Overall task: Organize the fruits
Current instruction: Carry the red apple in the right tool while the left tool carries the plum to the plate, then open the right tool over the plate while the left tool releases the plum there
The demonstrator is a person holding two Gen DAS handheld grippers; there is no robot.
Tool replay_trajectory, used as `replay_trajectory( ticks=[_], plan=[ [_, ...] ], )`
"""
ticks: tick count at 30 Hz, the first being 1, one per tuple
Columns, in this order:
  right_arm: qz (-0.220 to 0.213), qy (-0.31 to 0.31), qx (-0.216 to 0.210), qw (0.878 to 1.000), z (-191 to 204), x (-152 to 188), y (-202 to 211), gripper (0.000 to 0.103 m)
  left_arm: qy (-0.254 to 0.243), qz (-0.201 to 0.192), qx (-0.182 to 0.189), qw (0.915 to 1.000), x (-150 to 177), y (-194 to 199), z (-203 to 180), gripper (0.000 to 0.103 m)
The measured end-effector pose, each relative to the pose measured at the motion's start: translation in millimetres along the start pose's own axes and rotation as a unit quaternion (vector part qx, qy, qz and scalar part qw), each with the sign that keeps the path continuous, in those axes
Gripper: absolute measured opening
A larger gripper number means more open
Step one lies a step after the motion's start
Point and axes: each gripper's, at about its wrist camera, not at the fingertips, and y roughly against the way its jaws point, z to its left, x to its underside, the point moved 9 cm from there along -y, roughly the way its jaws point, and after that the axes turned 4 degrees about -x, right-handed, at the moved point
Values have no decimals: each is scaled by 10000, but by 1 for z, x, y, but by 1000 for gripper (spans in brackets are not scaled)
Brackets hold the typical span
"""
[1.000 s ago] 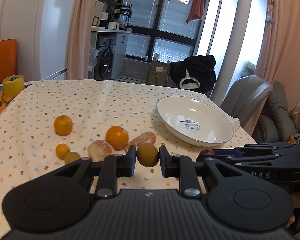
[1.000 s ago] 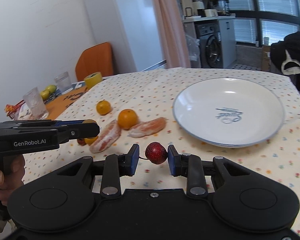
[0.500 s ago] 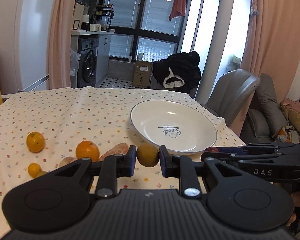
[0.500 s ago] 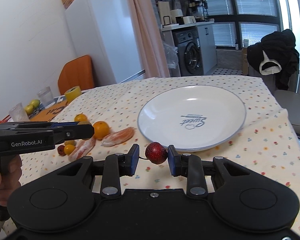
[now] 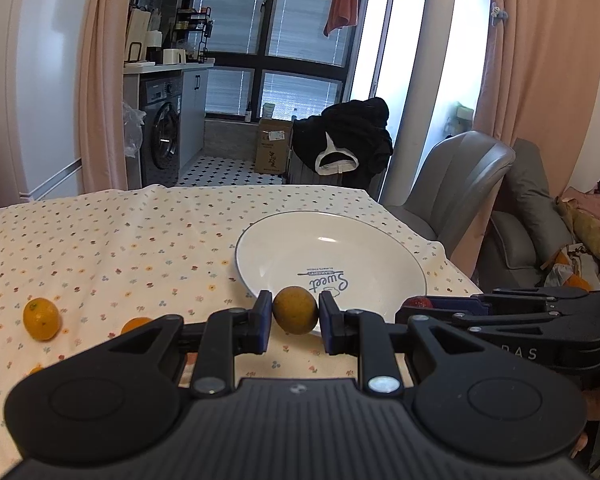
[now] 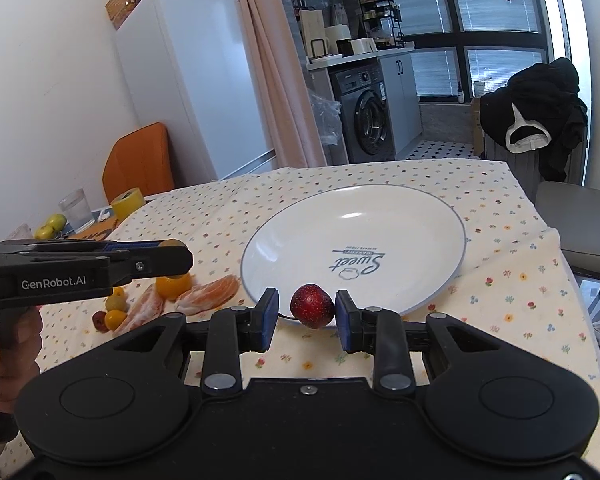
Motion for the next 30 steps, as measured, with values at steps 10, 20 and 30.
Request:
replay_trajectory(
  ticks=[10,20,30],
  plan=[
    [54,-85,0,9999,-12,-5,-15,29,-31,95,61,9999,-9,-22,-7,23],
    [198,-133,15,9997,-22,-3,-33,29,-49,348,157,9993,-6,-48,-11,23],
    [286,-182,90,9994,-33,-2,-43,30,-74,524,224,9983,-2,-68,-17,23]
  ],
)
